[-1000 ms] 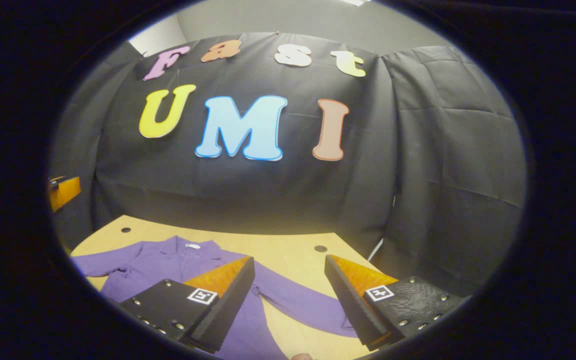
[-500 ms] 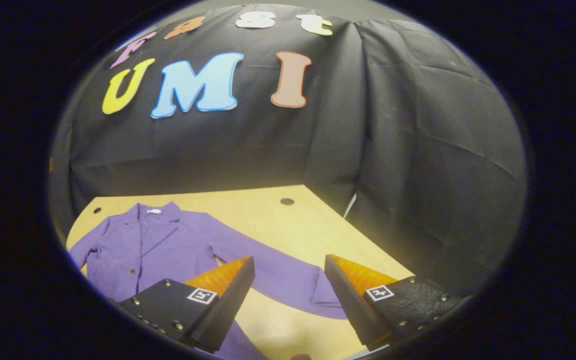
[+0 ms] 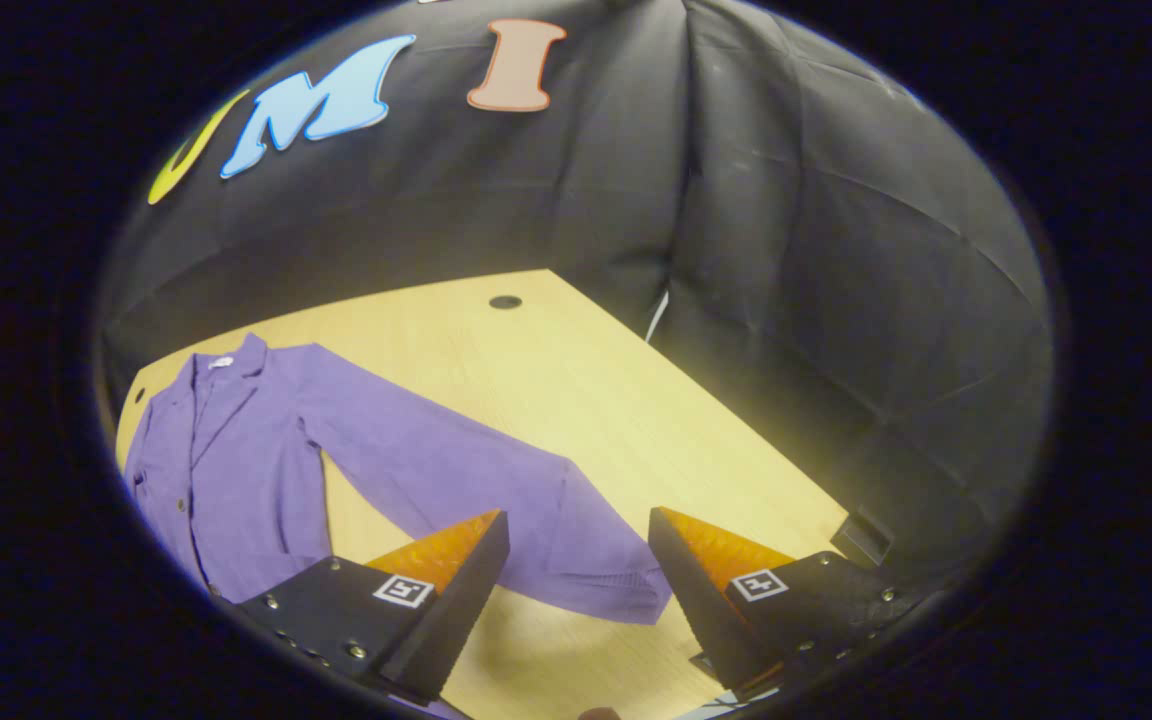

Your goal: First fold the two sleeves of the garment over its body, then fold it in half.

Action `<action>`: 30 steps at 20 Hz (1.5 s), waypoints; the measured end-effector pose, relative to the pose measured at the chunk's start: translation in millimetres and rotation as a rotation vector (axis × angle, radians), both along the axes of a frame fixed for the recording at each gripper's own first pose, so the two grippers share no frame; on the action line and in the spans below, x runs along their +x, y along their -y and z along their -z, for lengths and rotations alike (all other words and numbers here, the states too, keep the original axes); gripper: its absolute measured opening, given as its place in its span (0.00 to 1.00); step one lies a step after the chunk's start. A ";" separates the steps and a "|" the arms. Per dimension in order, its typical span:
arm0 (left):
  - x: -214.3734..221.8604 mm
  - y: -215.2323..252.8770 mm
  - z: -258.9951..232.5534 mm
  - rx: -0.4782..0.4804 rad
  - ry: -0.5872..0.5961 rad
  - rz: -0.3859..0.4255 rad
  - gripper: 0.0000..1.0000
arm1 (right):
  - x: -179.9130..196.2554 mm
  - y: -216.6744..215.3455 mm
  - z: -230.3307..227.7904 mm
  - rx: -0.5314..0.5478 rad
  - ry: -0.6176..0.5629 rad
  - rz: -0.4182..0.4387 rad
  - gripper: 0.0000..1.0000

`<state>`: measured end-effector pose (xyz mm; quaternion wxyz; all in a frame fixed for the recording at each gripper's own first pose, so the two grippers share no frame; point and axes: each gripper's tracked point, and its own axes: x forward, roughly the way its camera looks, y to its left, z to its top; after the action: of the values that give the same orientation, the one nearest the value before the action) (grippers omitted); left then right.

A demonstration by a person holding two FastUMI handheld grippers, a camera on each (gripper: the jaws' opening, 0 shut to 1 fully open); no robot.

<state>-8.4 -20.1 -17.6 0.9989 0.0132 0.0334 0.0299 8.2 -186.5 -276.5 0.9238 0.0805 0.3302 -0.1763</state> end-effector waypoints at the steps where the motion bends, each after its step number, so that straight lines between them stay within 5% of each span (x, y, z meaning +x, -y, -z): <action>1: -2.4 -0.8 1.6 -0.001 -0.003 -0.005 0.99 | -0.9 1.2 9.7 0.014 -0.026 0.001 0.92; 10: -7.3 -4.0 9.9 -0.007 -0.018 -0.018 0.99 | -3.1 17.5 46.9 0.043 -0.112 0.037 0.92; 16: -8.0 -12.0 7.9 -0.004 -0.006 -0.021 0.99 | -9.7 15.7 57.3 0.164 -0.082 0.102 0.98; 19: -7.8 -14.5 8.9 -0.014 -0.007 -0.016 0.99 | -4.3 10.9 56.8 0.162 -0.087 0.080 0.86; 21: -8.2 -16.7 9.4 -0.014 -0.004 -0.016 0.99 | -4.2 13.2 56.2 0.166 -0.094 0.105 0.51; 23: -8.8 -20.5 8.7 -0.018 -0.001 -0.018 0.99 | 0.7 12.3 55.7 0.192 -0.088 0.126 0.51; 25: -10.8 -26.0 9.8 -0.022 0.001 -0.022 0.99 | 0.1 8.5 54.3 0.234 -0.090 0.152 0.16; 30: -11.2 -39.0 13.2 -0.031 -0.002 -0.029 0.99 | 14.0 10.2 28.2 0.298 0.001 0.156 0.06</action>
<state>-19.6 18.8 -30.8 0.9984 -0.0027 0.0349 0.0437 22.2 -196.6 -304.6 0.8853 0.2418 0.3452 -0.1964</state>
